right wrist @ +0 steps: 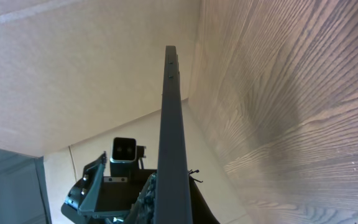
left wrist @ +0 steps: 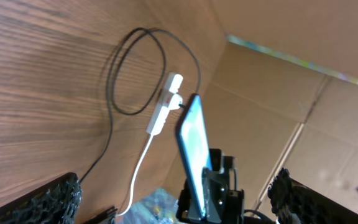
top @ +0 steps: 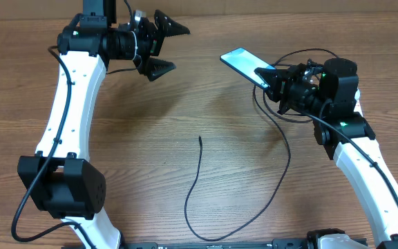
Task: Plug charger to phone and switch on socket
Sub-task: 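Move the left gripper back to the phone held by the right gripper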
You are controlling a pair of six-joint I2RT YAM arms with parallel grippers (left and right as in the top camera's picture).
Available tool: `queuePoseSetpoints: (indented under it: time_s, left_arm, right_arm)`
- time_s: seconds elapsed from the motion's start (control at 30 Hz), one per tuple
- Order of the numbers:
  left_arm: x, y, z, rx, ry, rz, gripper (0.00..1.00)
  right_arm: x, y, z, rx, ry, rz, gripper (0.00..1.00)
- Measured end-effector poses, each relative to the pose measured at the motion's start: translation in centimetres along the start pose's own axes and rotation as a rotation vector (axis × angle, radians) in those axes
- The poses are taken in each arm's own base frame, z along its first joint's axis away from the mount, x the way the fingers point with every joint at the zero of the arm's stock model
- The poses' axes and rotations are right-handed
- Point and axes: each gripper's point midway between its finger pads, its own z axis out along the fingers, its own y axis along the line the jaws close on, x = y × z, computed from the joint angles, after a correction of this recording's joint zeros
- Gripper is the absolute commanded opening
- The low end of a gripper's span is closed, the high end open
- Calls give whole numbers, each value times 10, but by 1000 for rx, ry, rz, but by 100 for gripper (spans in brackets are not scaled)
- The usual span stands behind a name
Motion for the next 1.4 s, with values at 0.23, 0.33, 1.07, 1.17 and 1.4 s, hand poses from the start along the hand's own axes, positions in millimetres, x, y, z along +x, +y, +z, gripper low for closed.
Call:
queuePoseSetpoints:
  time_s: [0.23, 0.33, 1.07, 1.17, 1.4]
  left_arm:
    - [-9, -17, 5, 100, 3, 73, 100]
    - [-11, -15, 11, 131, 18, 75, 100]
    - [17, -2, 81, 144, 84, -76, 100]
    - [18, -2, 85, 136, 73, -79, 100]
    - [26, -2, 96, 116, 61, -86, 100]
  right_arm:
    - [0, 0, 0, 0, 0, 17, 4]
    - [0, 0, 0, -1, -1, 18, 4]
    - [-5, 9, 2, -36, -44, 71, 4]
    - [4, 8, 7, -29, -24, 65, 4]
    - [25, 12, 15, -42, 25, 32, 4]
